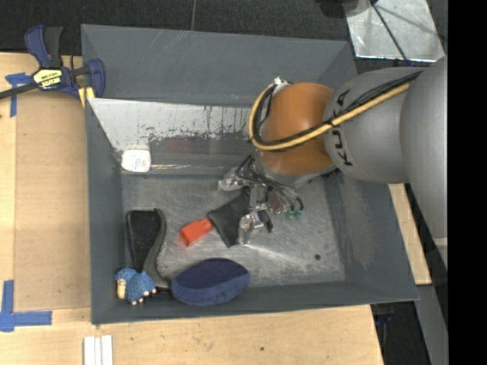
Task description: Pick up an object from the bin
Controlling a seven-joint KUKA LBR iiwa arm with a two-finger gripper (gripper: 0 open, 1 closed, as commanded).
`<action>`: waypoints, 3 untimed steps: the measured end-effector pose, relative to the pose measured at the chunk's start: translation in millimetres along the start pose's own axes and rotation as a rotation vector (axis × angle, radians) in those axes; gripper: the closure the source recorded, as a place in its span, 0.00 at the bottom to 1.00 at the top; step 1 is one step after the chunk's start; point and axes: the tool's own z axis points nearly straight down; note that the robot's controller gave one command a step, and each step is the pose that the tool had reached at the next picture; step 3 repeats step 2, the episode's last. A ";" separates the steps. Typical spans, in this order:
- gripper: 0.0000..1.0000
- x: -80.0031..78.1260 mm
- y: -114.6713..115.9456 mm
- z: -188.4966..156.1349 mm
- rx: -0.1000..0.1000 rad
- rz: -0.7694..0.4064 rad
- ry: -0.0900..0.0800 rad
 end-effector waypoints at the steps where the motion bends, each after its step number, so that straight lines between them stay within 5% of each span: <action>1: 1.00 -4.6 -0.6 -4.3 0.001 0.001 -0.013; 2: 1.00 -8.1 -0.9 -96.0 0.003 0.001 -0.008; 3: 1.00 -8.1 -0.9 -96.0 0.003 0.001 -0.008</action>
Offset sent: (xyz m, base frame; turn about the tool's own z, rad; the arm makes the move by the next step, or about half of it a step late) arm 0.0000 0.0000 0.0000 0.0000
